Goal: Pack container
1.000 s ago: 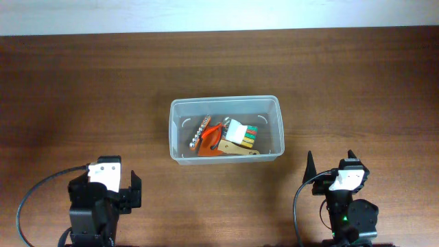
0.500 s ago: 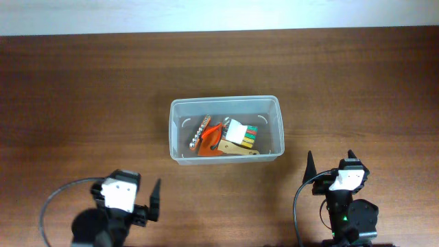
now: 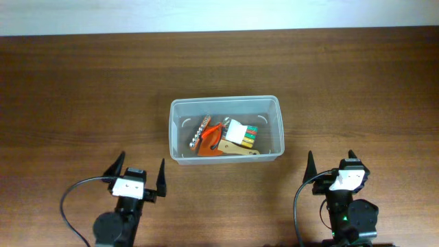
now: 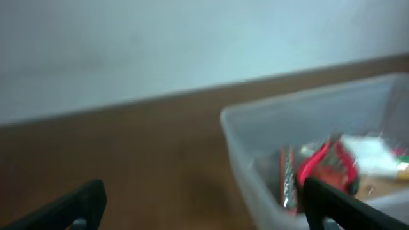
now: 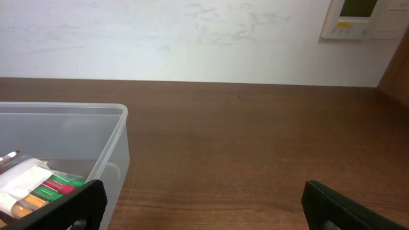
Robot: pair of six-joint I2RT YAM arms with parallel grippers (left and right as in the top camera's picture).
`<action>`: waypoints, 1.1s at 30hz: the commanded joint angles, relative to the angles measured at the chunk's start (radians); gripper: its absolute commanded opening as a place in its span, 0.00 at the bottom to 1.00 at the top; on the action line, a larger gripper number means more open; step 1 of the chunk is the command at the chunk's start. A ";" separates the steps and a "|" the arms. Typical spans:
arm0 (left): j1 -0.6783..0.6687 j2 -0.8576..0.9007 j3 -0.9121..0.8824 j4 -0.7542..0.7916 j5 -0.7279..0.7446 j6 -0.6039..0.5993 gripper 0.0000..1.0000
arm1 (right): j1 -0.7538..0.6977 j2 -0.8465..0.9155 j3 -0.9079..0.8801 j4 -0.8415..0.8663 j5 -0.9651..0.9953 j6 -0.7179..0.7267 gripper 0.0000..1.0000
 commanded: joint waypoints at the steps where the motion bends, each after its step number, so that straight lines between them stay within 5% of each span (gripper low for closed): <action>1: -0.004 -0.009 -0.011 -0.003 -0.082 0.006 0.99 | 0.006 -0.006 -0.009 -0.001 0.016 0.006 0.99; 33: -0.002 -0.008 -0.011 -0.003 -0.080 0.005 0.99 | 0.006 -0.006 -0.009 -0.001 0.016 0.006 0.99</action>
